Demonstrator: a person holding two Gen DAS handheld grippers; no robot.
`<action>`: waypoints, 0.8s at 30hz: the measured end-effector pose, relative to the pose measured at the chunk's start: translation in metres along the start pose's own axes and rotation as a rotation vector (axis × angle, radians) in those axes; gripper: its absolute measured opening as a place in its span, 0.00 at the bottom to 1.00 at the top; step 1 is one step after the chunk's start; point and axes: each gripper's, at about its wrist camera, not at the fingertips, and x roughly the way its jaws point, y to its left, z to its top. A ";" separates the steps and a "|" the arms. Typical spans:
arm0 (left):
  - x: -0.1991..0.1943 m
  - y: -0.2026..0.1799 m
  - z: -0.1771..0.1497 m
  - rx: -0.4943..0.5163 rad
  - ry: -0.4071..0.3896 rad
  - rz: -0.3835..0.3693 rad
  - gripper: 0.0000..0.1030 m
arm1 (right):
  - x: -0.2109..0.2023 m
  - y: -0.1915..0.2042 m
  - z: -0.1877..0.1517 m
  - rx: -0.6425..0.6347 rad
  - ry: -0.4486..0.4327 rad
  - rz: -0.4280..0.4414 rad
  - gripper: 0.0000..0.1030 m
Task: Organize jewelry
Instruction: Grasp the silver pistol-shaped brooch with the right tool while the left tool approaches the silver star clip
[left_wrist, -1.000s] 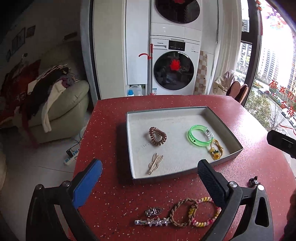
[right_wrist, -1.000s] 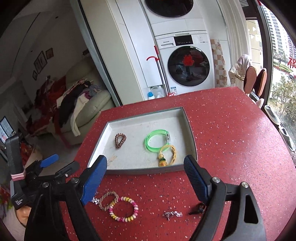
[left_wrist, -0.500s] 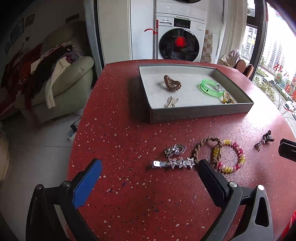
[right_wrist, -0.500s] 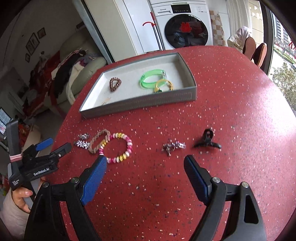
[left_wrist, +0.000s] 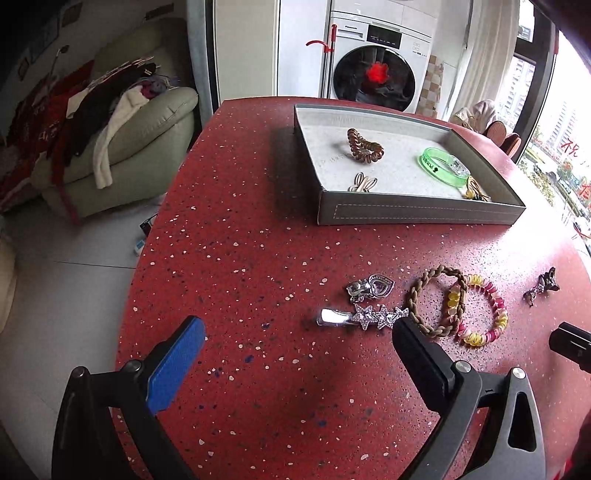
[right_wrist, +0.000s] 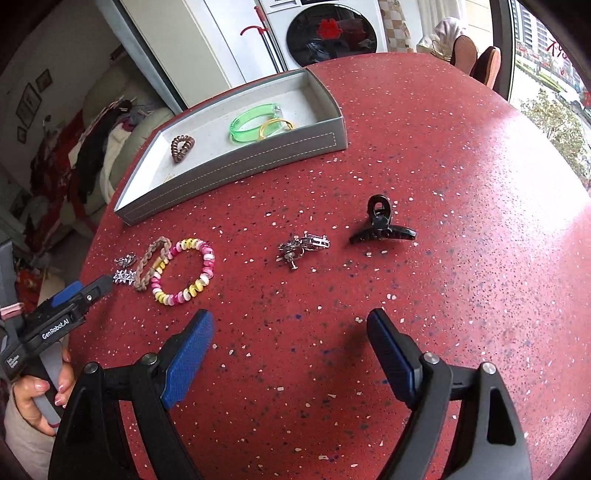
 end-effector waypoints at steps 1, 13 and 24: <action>0.000 -0.001 0.000 0.007 -0.002 0.002 1.00 | 0.002 0.001 0.002 0.002 0.000 -0.004 0.79; 0.012 -0.019 0.006 0.062 0.009 -0.018 0.95 | 0.023 0.018 0.029 -0.043 -0.045 -0.070 0.63; 0.007 -0.031 0.006 0.104 -0.006 -0.078 0.63 | 0.028 0.029 0.030 -0.146 -0.067 -0.189 0.08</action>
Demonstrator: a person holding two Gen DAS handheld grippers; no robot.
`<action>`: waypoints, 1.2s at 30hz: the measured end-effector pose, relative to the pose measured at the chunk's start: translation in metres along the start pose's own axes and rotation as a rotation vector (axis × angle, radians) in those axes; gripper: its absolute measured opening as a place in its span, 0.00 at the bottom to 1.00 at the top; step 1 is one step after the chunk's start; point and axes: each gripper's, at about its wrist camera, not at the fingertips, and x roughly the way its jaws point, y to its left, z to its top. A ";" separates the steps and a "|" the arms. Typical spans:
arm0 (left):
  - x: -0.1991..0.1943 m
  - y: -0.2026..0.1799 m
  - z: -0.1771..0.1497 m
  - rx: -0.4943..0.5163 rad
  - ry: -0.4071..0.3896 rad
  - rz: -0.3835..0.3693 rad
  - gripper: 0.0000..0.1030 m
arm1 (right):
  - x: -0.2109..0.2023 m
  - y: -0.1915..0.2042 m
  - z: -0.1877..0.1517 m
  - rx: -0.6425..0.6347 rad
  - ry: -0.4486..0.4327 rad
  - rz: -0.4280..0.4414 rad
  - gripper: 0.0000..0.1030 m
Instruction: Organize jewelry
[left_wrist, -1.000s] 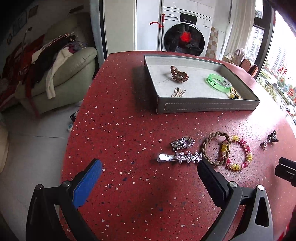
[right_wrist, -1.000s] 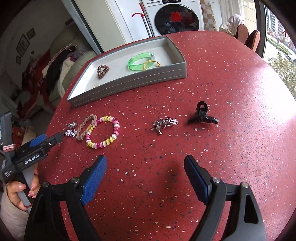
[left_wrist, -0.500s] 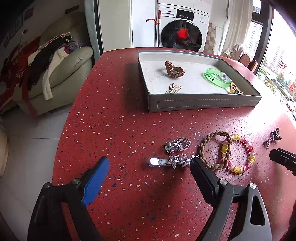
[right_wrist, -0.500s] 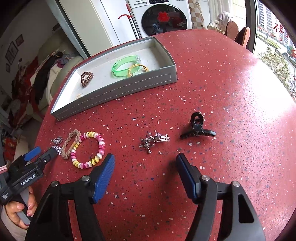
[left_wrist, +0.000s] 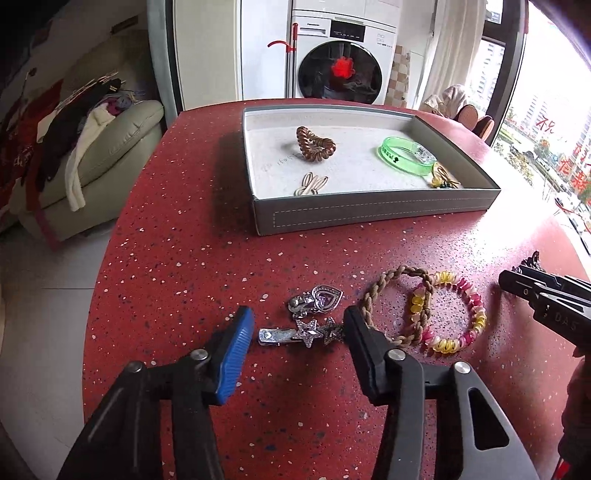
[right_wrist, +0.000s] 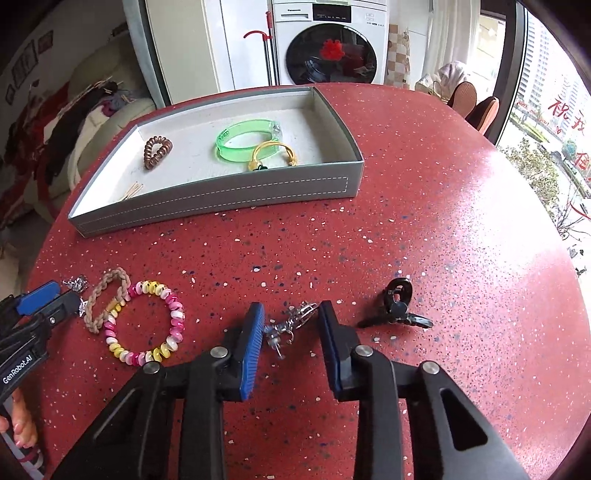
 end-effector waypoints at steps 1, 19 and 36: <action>-0.001 -0.002 -0.001 0.013 -0.004 0.007 0.63 | -0.001 -0.001 0.000 0.000 -0.001 0.006 0.08; -0.026 0.009 -0.014 0.014 -0.035 -0.001 0.36 | -0.012 -0.016 -0.009 0.038 -0.016 0.111 0.08; -0.035 -0.074 -0.007 0.282 -0.084 -0.043 0.88 | -0.047 -0.035 -0.025 0.091 -0.057 0.238 0.08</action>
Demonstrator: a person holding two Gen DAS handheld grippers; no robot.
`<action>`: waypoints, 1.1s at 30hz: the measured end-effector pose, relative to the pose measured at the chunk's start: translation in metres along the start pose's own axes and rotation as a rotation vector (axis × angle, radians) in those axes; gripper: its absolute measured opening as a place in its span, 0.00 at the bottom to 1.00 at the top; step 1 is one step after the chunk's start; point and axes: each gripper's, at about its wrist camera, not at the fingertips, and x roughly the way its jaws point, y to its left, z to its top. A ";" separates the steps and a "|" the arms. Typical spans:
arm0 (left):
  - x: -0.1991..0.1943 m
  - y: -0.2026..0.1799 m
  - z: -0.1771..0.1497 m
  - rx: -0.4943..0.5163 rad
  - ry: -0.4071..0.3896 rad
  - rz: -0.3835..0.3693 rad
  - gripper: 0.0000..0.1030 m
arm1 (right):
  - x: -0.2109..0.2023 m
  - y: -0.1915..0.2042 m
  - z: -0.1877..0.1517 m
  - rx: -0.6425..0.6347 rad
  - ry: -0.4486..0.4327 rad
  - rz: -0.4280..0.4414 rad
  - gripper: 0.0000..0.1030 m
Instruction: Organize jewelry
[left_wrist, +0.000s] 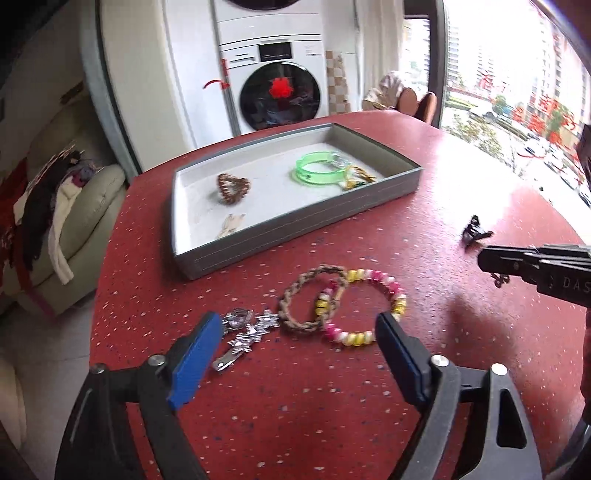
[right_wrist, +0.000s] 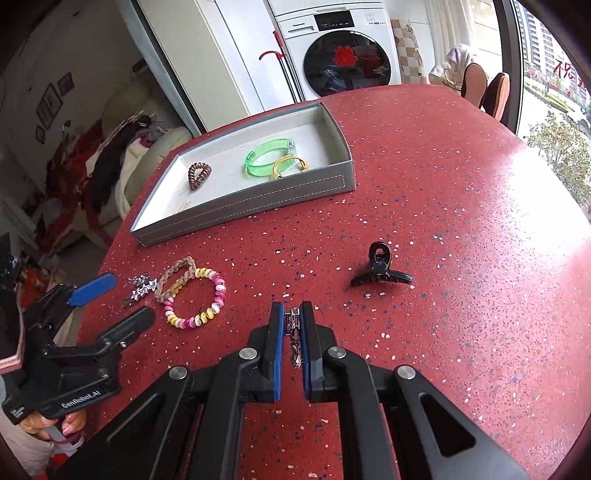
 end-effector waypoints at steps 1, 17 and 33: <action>0.001 -0.010 0.001 0.038 0.001 -0.013 0.88 | -0.002 -0.001 -0.001 0.001 -0.002 0.005 0.08; 0.035 -0.055 0.011 0.132 0.115 -0.171 0.28 | -0.022 -0.015 -0.006 0.031 -0.044 0.046 0.08; -0.007 -0.018 0.036 -0.057 0.009 -0.277 0.27 | -0.026 -0.014 0.015 0.049 -0.072 0.087 0.08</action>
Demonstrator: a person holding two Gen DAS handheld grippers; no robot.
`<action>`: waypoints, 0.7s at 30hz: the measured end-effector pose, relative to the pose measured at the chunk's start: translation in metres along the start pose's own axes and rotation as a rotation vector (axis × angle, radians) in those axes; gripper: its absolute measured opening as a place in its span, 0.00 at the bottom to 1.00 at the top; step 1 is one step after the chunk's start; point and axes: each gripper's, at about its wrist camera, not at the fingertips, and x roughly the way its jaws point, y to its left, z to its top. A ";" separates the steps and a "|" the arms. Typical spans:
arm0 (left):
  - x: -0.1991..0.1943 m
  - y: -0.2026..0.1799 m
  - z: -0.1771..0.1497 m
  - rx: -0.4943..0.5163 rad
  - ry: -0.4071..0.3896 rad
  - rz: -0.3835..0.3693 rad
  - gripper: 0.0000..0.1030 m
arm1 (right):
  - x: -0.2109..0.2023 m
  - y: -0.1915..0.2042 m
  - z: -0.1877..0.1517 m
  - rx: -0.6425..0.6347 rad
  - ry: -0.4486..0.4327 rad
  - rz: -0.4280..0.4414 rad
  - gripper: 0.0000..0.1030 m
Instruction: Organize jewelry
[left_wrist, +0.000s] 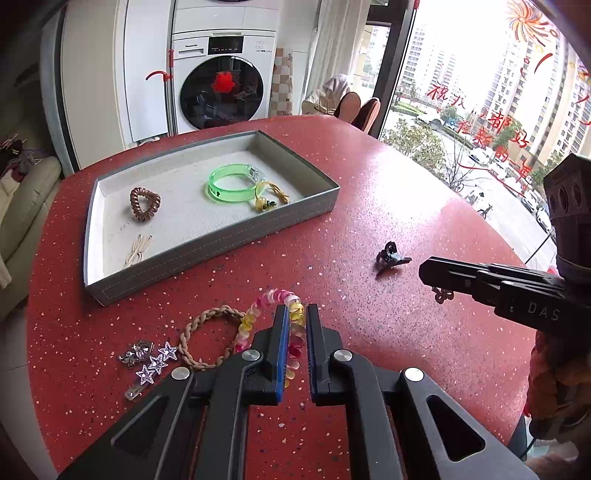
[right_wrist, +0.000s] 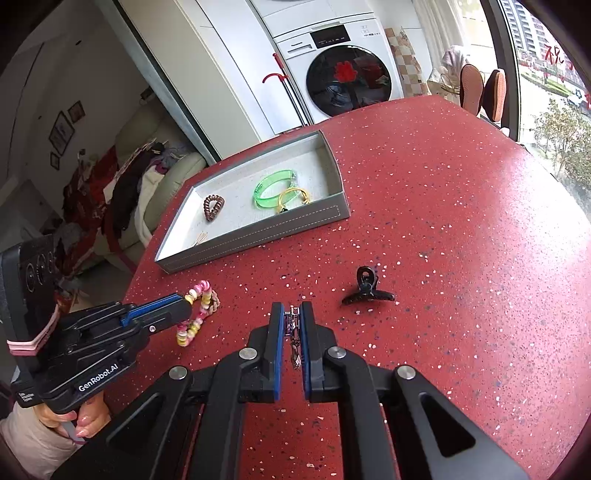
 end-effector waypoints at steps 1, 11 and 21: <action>-0.001 0.003 0.004 -0.005 -0.008 -0.003 0.27 | 0.001 0.001 0.003 -0.002 -0.001 0.003 0.08; -0.008 0.025 0.031 -0.051 -0.056 0.007 0.18 | 0.012 0.014 0.039 -0.035 -0.016 0.028 0.08; 0.023 -0.015 0.021 0.129 -0.009 0.120 0.18 | 0.010 -0.009 0.019 0.006 0.018 0.012 0.08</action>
